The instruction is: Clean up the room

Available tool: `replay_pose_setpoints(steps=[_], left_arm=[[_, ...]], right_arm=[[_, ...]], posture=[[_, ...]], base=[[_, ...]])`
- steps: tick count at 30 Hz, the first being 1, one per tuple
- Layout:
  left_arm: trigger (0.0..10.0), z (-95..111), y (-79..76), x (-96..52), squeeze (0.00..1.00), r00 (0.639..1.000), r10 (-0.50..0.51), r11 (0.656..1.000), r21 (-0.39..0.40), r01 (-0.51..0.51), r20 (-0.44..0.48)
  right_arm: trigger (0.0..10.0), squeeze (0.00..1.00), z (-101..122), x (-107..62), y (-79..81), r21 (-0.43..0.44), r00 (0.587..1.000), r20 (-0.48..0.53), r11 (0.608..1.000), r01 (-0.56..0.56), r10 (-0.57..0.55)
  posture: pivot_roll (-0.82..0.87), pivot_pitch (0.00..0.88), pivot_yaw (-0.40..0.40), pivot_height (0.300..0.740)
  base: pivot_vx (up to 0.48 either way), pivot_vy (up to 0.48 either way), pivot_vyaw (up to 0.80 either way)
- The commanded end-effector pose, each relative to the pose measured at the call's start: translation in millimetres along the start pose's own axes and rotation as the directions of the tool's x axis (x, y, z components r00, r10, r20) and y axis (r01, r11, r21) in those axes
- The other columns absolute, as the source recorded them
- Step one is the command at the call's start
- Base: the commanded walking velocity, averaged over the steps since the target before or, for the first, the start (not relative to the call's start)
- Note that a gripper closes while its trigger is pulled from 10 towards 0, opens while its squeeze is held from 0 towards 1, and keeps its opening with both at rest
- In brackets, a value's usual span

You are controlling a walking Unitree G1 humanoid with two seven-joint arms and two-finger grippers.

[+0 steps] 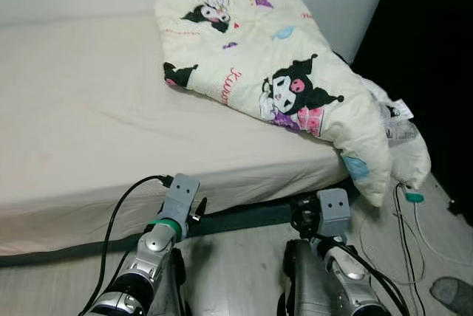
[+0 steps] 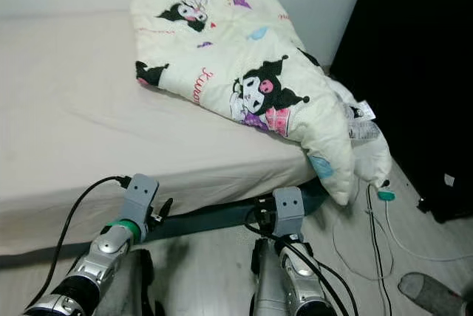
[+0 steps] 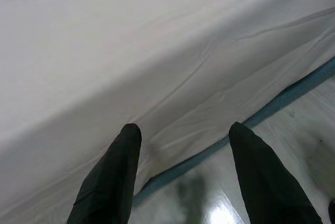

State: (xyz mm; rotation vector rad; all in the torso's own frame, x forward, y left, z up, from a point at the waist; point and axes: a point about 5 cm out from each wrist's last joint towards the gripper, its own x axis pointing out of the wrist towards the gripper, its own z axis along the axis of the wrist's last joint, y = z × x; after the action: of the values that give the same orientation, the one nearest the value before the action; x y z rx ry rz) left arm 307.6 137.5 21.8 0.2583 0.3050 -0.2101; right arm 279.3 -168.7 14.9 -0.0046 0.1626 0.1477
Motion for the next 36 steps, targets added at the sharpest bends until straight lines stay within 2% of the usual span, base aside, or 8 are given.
replay_pose_setpoints(steps=[1, 7, 10, 13, 20, 23, 24, 36], left_arm=[[10.0, -3, 1.4, -1.2, 0.0, 1.0, 0.005, 1.0, 0.002, -0.005, -0.011], [10.0, 10, 14.8, 2.1, 0.0, 0.998, 0.049, 0.999, -0.024, -0.049, 0.04], [10.0, 20, 25.4, 4.0, 0.0, 0.994, 0.078, 0.997, -0.036, -0.075, 0.074], [10.0, 30, 35.7, 5.6, 0.0, 0.989, 0.103, 0.994, -0.045, -0.099, 0.106], [10.0, 38, 44.9, 5.7, 0.0, 0.984, 0.125, 0.991, -0.054, -0.119, 0.129], [10.0, 46, 55.6, 3.7, 0.0, 0.977, 0.142, 0.989, -0.059, -0.134, 0.159], [10.0, 51, 62.0, 1.6, 0.0, 0.972, 0.153, 0.988, -0.062, -0.144, 0.18], [10.0, 73, 84.8, -13.6, 0.0, 0.947, 0.188, 0.982, -0.061, -0.178, 0.262]], right_arm=[[10.0, 0.0, 5, -0.1, -2.1, -0.028, 0.999, 0.032, 1.0, 0.0, 0.001], [10.0, 0.0, 65, 5.6, -35.1, -0.216, 0.958, 0.283, 0.97, 0.114, -0.049], [10.0, 0.0, 110, -0.5, -63.6, -0.258, 0.891, 0.44, 0.935, 0.245, -0.112], [10.0, 0.0, 144, -13.6, -100.5, -0.175, 0.802, 0.542, 0.9, 0.399, -0.25], [10.0, 0.0, 133, -18.0, -137.4, -0.004, 0.784, 0.464, 0.885, 0.466, -0.411], [10.0, 0.22, 126, -14.3, -148.8, 0.074, 0.799, 0.403, 0.886, 0.458, -0.447], [10.0, 0.98, 124, -11.0, -152.3, 0.12, 0.811, 0.369, 0.889, 0.442, -0.454], [10.0, 1.0, 132, 2.5, -151.3, 0.152, 0.854, 0.333, 0.917, 0.369, -0.399]], posture=[[-0.03, 0.06, 0.054, 0.546], [-0.03, 0.064, 0.054, 0.546], [-0.03, 0.068, 0.054, 0.546], [-0.03, 0.073, 0.056, 0.546], [-0.03, 0.103, 0.07, 0.546], [-0.02, 0.139, 0.081, 0.546], [-0.01, 0.157, 0.085, 0.546], [0.07, 0.213, 0.083, 0.546]], base=[[0.0, 0.0, 0.0], [0.0, 0.0, 0.0], [0.0, 0.0, 0.0], [0.0, 0.0, 0.0], [0.0, 0.0, 0.0], [0.0, 0.0, 0.0], [0.0, 0.0, 0.0], [0.0, 0.0, 0.0]])
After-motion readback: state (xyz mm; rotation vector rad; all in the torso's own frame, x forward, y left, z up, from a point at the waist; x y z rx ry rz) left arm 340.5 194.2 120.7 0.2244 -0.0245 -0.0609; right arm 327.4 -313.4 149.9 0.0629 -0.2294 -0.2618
